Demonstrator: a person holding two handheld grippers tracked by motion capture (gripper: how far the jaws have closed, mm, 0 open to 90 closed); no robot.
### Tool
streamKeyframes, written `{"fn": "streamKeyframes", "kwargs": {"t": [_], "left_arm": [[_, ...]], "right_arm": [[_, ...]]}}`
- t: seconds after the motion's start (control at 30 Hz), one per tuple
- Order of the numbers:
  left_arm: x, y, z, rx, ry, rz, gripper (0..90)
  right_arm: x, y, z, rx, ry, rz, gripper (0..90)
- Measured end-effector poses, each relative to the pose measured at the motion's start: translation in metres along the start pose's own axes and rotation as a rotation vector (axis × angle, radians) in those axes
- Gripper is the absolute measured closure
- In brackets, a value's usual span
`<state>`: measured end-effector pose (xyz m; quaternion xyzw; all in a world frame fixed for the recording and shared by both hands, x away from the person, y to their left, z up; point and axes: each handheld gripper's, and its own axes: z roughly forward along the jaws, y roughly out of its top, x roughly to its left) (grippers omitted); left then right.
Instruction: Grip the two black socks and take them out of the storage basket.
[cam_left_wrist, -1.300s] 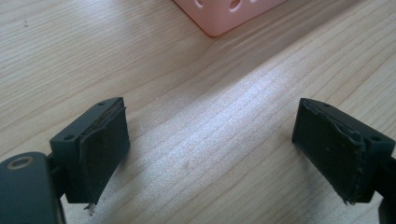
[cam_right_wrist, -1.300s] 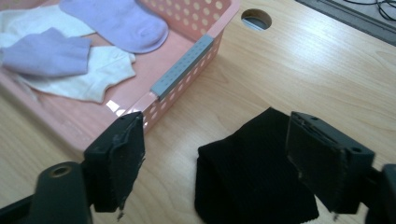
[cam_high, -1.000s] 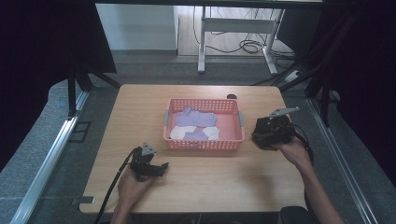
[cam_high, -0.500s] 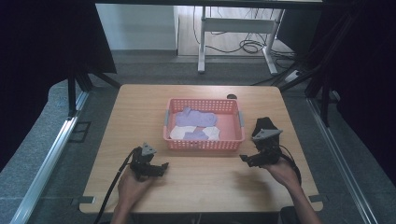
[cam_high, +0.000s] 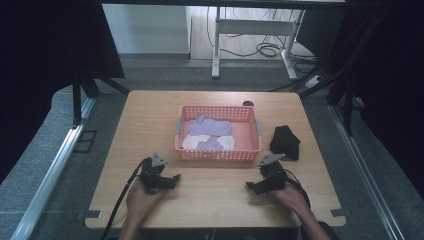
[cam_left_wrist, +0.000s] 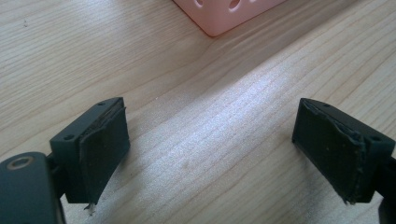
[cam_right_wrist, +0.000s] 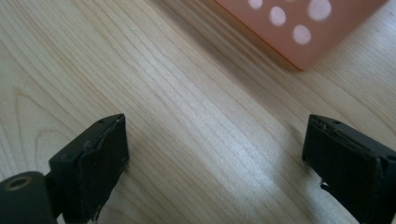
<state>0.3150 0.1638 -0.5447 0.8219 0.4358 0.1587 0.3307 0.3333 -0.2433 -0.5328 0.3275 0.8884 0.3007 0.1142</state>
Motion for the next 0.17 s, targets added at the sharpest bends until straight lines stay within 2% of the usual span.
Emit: {"fn": "streamKeyframes", "kwargs": {"t": [0.03,0.1,0.17], "left_arm": [[-0.0001,0.0,0.0,0.0,0.0,0.0,10.6],[-0.0002,-0.0001,0.0002,-0.002,0.001,0.0,10.5],[0.0,-0.0002,0.0,-0.002,-0.001,0.0,10.5]], "right_arm": [[-0.0001,-0.0015,0.0021,-0.015,0.001,0.007,0.0],[-0.0004,-0.0065,0.006,-0.079,0.002,0.0,0.0],[-0.0017,-0.01,0.0061,-0.108,0.007,-0.002,0.0]]}}
